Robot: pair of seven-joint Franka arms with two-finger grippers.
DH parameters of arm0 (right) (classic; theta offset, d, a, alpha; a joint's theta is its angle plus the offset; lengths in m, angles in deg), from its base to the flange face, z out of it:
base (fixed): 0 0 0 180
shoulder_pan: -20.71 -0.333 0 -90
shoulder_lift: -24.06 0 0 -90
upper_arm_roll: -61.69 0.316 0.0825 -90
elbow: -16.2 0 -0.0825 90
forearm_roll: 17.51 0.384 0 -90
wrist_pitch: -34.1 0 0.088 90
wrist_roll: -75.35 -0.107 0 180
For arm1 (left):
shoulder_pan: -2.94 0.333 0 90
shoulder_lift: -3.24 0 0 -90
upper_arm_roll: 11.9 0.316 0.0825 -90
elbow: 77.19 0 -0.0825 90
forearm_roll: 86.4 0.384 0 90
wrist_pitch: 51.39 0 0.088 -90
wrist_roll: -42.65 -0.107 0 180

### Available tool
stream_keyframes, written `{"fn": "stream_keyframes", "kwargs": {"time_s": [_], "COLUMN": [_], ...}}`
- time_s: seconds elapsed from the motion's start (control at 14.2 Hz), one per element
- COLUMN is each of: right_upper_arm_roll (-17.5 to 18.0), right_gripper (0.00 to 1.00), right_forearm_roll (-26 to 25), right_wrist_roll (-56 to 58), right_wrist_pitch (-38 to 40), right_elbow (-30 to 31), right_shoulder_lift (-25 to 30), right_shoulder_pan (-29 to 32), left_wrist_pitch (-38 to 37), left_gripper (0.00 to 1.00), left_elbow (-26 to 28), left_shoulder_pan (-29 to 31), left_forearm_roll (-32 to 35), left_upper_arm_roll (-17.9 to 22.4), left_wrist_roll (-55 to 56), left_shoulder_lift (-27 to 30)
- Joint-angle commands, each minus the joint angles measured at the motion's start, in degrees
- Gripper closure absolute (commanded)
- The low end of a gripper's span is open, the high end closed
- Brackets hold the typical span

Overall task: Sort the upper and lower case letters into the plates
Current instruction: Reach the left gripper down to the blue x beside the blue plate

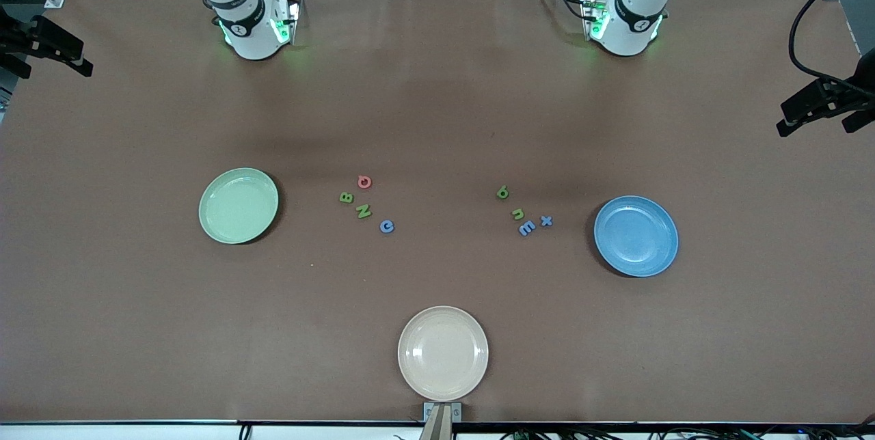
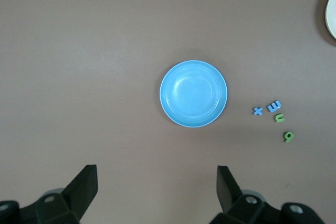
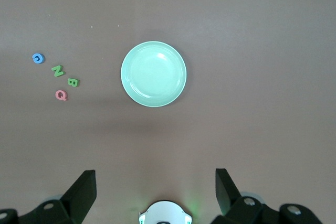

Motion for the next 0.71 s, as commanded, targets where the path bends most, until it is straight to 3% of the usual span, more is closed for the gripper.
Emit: {"fn": "stream_keyframes", "kwargs": {"time_s": [0.0,0.63], "right_upper_arm_roll": [0.1,0.1], "right_gripper": [0.0,0.0], "right_forearm_roll": [0.1,0.1], "right_wrist_roll": [0.1,-0.6], "right_wrist_pitch": [0.2,0.6], "right_elbow": [1.1,1.6], "right_shoulder_lift": [0.8,0.8], "right_shoulder_pan": [0.2,1.3], "left_wrist_pitch": [-0.7,-3.5], "left_gripper": [0.0,0.0], "left_elbow": [-0.8,1.2], "left_shoulder_pan": [0.1,-0.6], "left_forearm_roll": [-0.7,-2.6], "left_upper_arm_roll": [0.1,-0.4], "left_wrist_roll": [-0.1,0.1], "left_shoulder_lift": [-0.3,-0.4]}}
